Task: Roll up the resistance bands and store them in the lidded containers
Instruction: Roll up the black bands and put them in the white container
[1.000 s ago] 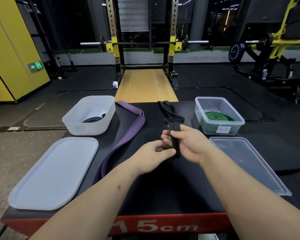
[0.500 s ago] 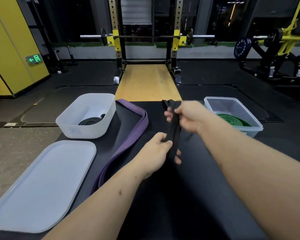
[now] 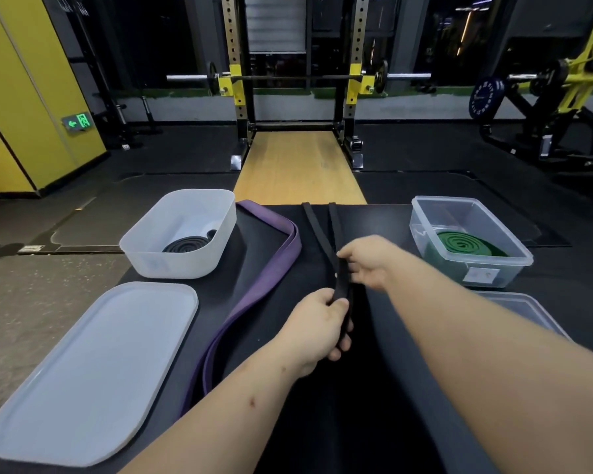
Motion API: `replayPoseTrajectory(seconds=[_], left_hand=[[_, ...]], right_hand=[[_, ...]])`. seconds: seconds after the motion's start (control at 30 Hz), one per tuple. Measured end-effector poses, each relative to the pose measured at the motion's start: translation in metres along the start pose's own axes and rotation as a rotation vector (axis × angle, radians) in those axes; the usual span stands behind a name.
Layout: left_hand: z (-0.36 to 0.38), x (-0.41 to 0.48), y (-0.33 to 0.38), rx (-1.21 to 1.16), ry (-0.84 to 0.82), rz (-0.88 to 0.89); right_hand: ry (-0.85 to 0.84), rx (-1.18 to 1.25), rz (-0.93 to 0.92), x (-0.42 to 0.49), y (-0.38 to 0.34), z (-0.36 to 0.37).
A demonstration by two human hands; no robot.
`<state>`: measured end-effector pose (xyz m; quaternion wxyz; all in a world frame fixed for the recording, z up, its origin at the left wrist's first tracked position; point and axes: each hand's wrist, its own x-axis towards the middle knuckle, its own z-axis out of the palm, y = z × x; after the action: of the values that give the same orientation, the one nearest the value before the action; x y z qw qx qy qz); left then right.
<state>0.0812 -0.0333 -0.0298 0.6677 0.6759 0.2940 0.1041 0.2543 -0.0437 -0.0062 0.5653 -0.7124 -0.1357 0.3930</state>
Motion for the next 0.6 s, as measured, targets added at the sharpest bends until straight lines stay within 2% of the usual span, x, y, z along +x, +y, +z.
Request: replayPoseTrajectory(seconds=[0.13, 0.3, 0.47, 0.6], left_hand=[[0.003, -0.015, 0.002, -0.057, 0.005, -0.078], [0.006, -0.038, 0.002, -0.189, 0.009, -0.145], [0.007, -0.057, -0.003, -0.166, -0.072, -0.135], [0.004, -0.064, -0.01, -0.057, -0.053, -0.117]], right_hand=[[0.005, 0.036, 0.064, -0.017, 0.02, 0.002], [-0.076, 0.008, 0.103, -0.053, 0.043, -0.005], [-0.097, -0.027, 0.026, -0.089, 0.058, -0.014], [-0.135, -0.152, -0.013, -0.118, 0.067, -0.015]])
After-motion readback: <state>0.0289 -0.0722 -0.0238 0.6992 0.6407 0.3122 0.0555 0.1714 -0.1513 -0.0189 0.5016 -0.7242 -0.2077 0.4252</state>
